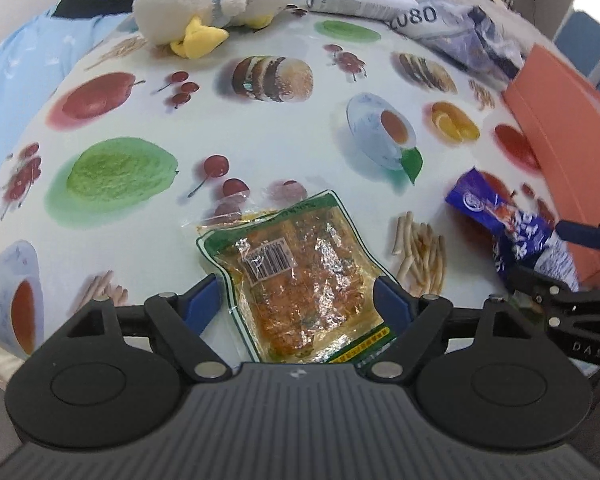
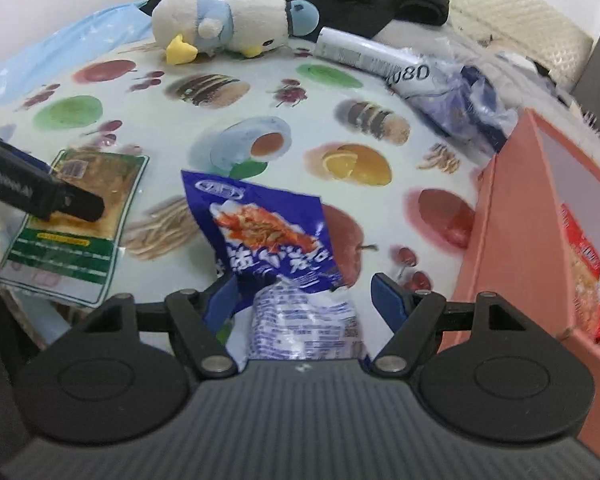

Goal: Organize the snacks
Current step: 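Lift the jerky bag with the right gripper while the left closes on the green-labelled packet, then carry the jerky bag and green-labelled packet over the pink box with both tools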

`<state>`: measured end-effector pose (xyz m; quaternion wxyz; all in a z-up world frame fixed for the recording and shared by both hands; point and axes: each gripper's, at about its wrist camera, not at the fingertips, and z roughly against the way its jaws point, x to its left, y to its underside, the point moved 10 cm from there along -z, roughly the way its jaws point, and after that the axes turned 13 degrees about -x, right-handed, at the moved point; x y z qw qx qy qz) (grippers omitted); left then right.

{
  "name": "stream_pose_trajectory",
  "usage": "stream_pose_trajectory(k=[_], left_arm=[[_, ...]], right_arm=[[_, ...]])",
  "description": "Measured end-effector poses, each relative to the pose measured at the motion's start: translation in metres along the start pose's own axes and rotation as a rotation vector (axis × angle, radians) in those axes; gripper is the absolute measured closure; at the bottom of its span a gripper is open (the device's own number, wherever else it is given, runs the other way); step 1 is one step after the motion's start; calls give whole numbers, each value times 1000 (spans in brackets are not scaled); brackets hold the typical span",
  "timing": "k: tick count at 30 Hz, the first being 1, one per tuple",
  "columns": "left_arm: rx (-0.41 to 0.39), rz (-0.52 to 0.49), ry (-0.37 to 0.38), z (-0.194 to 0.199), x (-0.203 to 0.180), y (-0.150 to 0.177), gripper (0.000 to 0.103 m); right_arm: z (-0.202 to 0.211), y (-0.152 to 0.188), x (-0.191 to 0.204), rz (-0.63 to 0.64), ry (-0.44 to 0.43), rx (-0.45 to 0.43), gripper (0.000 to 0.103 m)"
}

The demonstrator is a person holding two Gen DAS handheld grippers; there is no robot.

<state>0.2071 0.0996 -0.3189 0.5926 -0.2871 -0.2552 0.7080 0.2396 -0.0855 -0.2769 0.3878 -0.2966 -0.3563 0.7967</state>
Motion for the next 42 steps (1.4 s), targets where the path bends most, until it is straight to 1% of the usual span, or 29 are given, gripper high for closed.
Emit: stream_pose_trajectory(k=[1,3,4,6,10,14,15,16,18,19,20,21,24,26,29,35,42], left_arm=[[0,-11,-3,0,-1,1,20],[-8,-46,-17,-2,-3,0,27],[-11,-67,-22,-2,-5,0,28],[-13,-86,-16,-2,-10,0,33],[-23,-118,-14,-3,-18,-1,40],[-32,-118,0,-1,-23,-2,46],[-34,-115,4,0,-24,-2,48],[-38,-108,9,0,-25,-3,50],[-45,-86,18,2,-26,-5,59],[-50,-74,22,4,-26,-6,68],[-59,-60,26,5,-26,-9,79],[-59,-51,29,6,-26,-10,84],[-72,-36,46,10,-28,-16,88],[-81,-35,56,12,-32,-18,89],[-98,-24,75,17,-38,-23,90],[-136,30,117,34,-50,-40,91],[-170,17,161,64,-68,-59,91]], right_arm=[[-2,2,1,-6,-4,5,28],[-3,5,2,-13,-10,7,28],[-4,6,3,-19,-19,10,28],[-7,8,5,-27,-34,23,27],[-11,10,5,-50,-53,44,27],[-13,10,6,-59,-53,40,28],[-12,10,6,-59,-53,39,32],[-12,11,7,-69,-57,41,33],[-11,11,7,-106,-60,46,37],[-11,11,6,-120,-59,47,38],[-10,11,6,-126,-57,46,42],[-9,10,7,-127,-55,44,45],[-3,9,8,-127,-32,35,48],[3,7,3,-164,-18,20,50],[13,3,-8,-197,31,-7,50],[38,-10,-29,-290,84,-59,50],[77,-29,-45,-355,148,-134,50]])
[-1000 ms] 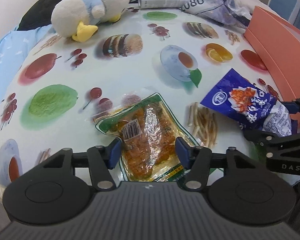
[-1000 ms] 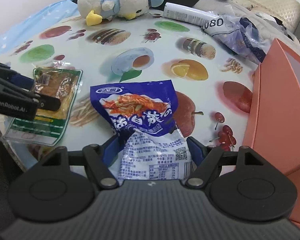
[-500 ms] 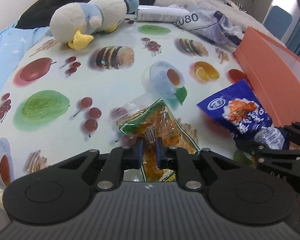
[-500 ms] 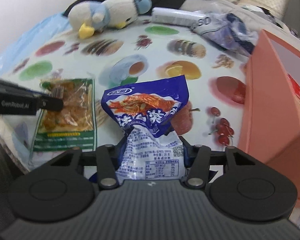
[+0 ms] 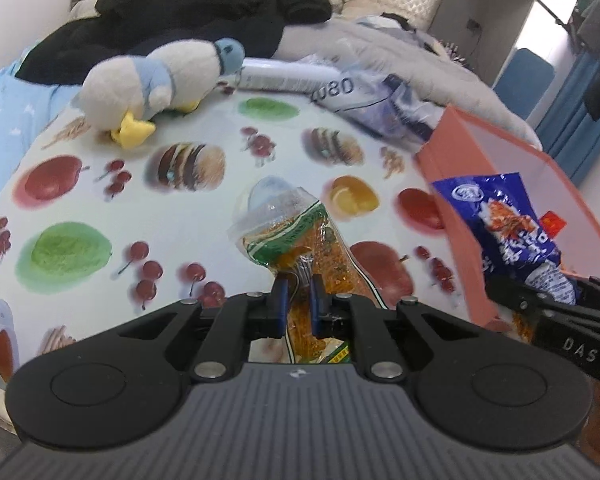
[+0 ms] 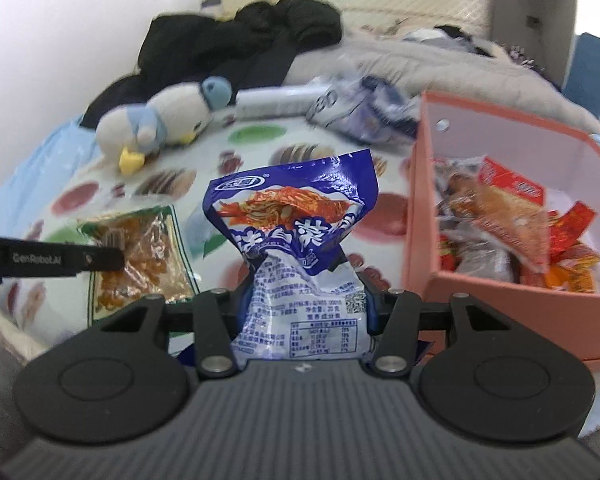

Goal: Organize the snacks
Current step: 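Carry the jerky bag and green-labelled packet over the pink box with both tools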

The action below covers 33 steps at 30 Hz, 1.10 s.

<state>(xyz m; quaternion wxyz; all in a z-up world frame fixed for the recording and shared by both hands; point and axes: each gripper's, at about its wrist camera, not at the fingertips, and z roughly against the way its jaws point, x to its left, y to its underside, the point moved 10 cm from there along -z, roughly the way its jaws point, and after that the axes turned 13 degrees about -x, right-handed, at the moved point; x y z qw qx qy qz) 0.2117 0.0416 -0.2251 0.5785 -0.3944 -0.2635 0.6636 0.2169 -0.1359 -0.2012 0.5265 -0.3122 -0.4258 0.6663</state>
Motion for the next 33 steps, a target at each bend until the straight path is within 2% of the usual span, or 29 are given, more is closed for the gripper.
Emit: stream_pose_trajectory(k=[12,21,26,28,33], left_arm=[[-42,-7,86,51,-55,-20,91],[-70,-16,179,80,-106,-24,91],[-68,-19,250,78,-138,-23,91],[-66,-33,293,73,-154,-23,91],[-60,-71,341,48,-190,-32,91]], right_arm=[[74,-34,-31,-98,76,-100,50],[132,-37,-72,-150,168,-140,50],[154,-31,-97,-172,222,-142,50],[157,-29,-106,-183,238,-141,50],[154,-30,-127,-202,249,-137,50]])
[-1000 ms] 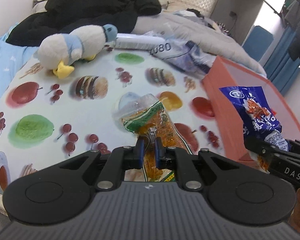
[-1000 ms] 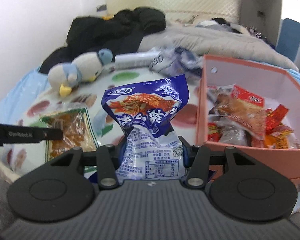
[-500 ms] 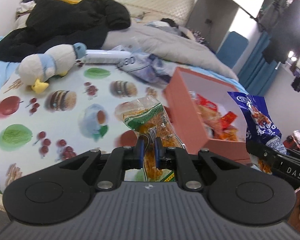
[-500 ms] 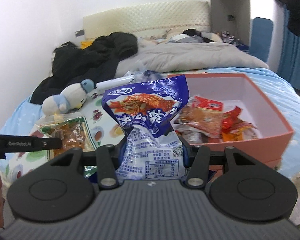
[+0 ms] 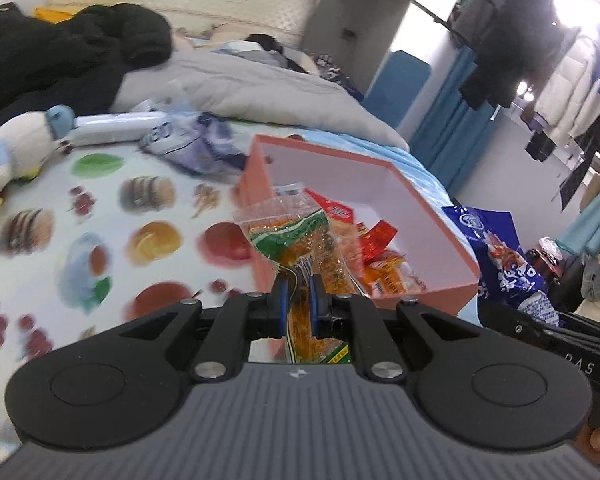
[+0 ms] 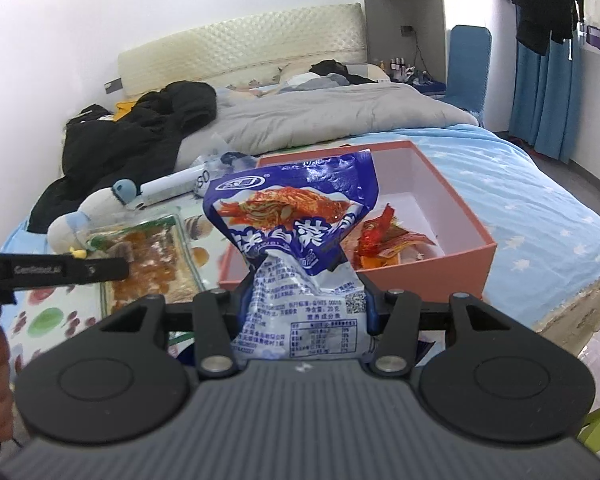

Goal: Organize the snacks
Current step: 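Carry the jerky bag and green-labelled packet over the pink box with both tools, then open both grippers to drop the snacks into the pink box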

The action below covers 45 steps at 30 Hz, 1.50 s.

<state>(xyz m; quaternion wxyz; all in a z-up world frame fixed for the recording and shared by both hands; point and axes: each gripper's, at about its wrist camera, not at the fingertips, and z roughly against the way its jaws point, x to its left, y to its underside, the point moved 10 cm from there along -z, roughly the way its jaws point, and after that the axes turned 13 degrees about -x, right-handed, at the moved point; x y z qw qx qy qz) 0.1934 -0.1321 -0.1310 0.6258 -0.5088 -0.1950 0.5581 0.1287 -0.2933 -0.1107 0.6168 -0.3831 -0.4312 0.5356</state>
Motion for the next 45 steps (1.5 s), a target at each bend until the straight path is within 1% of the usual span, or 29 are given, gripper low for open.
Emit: stream_pose_trajectory(k=[3,6,9,14,18,22,26,30,33,34,35,36,37,38,42,45], left_arm=[[9,2,26,-23,-12,-11,91],[14,-20,34,-47,-23,-23,91],[26,-20,52,-73,-33,-33,91],[56,-26,59,-124,-44,-44,91],[83,-34,59,-169,-48,-51,91],[112,-37,59,-212,-48,-53,91],[153,-43,51,-248,-43,-46,90],[196,-52,46,-274,-38,-36,90],[211,-45,28,-282,-31,-33,89],[217,-50,20,-283,-29,-33,86],[222,-51,11,-284,-27,-34,73],[223,-47,4,-284,-24,-36,53],[213,-42,0,-281,-23,-38,47],[194,-41,2,-277,-23,-42,46],[158,-55,0,-254,-26,-56,46],[122,-63,6,-229,-30,-68,46]], right_arm=[[-13,-5,-11,3,22,-8,50],[-28,-15,-25,-19,34,-15,50],[-43,-24,-38,-33,45,-25,50],[-72,-39,-60,-32,60,-37,49],[-103,-43,-75,-39,68,-21,49],[-132,-42,-89,-43,68,-2,49],[-162,-36,-100,-46,71,27,49],[-187,-26,-106,-61,63,67,48],[-200,-19,-108,-69,56,89,46],[-204,-17,-109,-77,57,96,44],[-206,-16,-110,-87,59,101,40],[-207,-15,-112,-93,64,104,33],[-208,-15,-112,-96,69,106,29],[-207,-15,-112,-98,78,106,26],[-202,-20,-108,-96,80,97,26],[-188,-31,-103,-95,74,65,26]])
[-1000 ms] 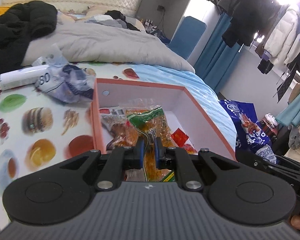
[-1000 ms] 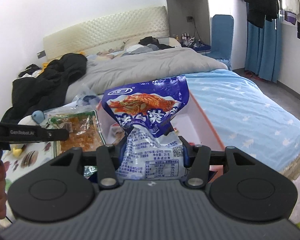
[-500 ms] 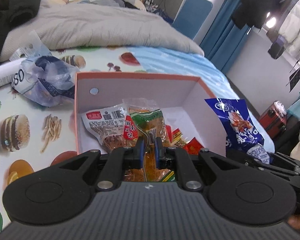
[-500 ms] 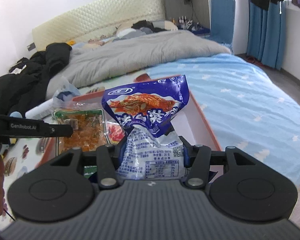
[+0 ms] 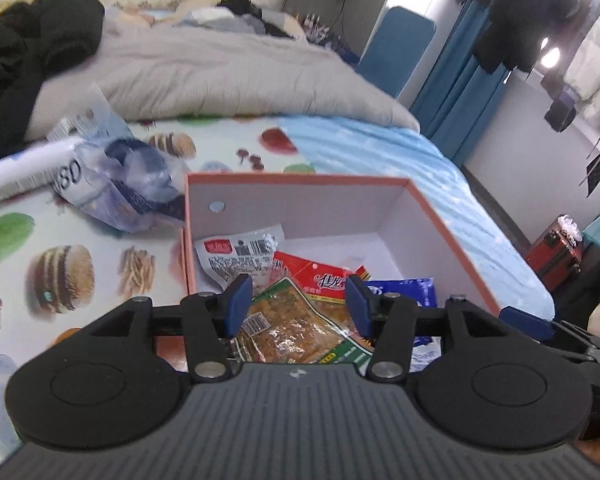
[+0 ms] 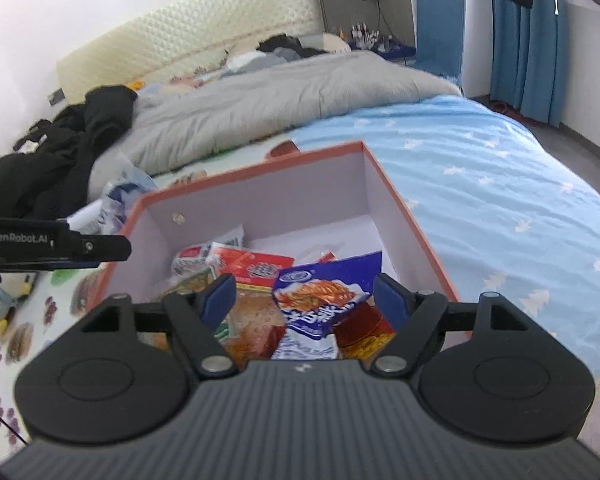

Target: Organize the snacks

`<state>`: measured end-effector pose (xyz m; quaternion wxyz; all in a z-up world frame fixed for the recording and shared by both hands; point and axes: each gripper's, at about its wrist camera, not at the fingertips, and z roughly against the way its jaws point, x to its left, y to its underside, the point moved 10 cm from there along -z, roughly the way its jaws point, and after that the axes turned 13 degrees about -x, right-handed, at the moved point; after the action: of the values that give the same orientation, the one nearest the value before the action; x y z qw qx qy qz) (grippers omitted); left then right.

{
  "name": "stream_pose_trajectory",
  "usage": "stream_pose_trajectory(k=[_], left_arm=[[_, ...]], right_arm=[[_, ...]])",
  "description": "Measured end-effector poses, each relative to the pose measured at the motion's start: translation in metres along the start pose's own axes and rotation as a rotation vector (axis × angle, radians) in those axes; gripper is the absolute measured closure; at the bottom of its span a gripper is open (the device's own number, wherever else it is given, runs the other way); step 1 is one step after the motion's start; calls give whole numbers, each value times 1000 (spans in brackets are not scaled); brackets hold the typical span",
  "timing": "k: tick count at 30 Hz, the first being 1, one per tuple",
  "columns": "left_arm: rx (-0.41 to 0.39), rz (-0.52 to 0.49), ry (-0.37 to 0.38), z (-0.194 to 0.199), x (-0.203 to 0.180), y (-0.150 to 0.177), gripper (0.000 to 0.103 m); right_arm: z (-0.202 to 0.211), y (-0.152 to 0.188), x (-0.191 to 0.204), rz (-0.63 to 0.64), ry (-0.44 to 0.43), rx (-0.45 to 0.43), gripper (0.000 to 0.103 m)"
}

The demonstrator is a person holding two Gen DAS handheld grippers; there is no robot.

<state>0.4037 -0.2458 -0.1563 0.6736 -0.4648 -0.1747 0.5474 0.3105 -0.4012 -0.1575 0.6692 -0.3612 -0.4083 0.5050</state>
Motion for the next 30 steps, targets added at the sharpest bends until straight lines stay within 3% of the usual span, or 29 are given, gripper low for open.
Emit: stream_pose_trajectory(k=[11,30], left_arm=[[-144,-14,44,124,-25,-24,46],[-264,-69,59,276,-63,-8,39]], right_arm=[[93,-38,34,15,-45,-139,26],[213,-55,58,22,-50,-281,26]])
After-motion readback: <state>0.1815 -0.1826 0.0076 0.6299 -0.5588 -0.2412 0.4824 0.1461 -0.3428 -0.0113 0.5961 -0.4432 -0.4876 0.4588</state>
